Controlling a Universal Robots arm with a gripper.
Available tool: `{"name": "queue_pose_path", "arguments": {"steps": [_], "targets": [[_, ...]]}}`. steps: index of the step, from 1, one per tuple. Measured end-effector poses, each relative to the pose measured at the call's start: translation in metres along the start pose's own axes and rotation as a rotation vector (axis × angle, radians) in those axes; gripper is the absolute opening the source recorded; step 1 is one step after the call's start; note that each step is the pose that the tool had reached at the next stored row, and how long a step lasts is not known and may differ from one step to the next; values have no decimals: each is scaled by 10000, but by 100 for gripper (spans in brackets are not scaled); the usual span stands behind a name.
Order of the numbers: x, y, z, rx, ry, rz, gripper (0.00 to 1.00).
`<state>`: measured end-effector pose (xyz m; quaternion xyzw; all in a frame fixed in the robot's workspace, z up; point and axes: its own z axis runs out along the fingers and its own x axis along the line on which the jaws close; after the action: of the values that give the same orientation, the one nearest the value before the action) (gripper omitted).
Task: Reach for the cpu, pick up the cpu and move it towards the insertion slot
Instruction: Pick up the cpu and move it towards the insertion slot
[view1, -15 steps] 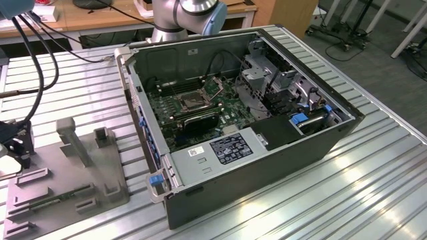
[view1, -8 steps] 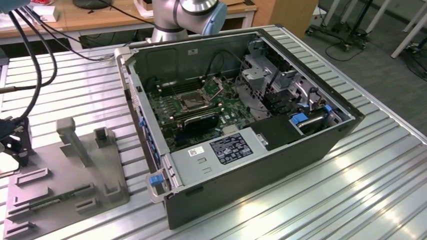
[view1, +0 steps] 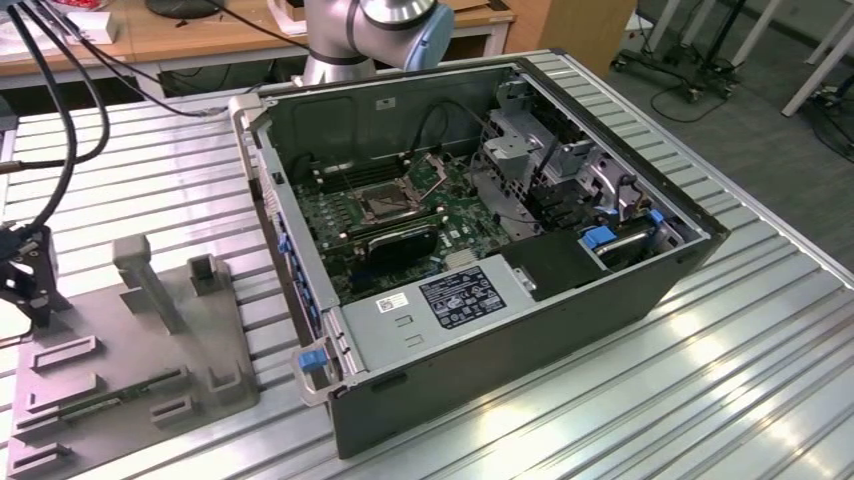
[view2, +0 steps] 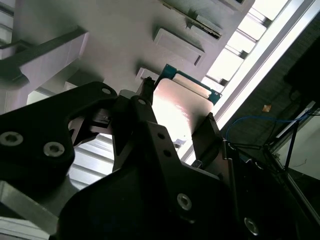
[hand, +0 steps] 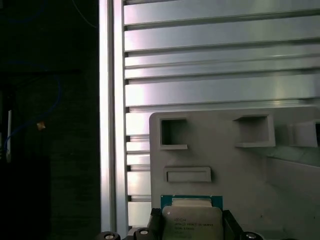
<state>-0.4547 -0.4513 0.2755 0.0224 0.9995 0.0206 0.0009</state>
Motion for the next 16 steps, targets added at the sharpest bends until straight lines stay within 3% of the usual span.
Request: {"name": "queue_pose_path", "arguments": {"steps": [16], "targets": [[0, 10, -234, 1, 1, 1, 55]]}}
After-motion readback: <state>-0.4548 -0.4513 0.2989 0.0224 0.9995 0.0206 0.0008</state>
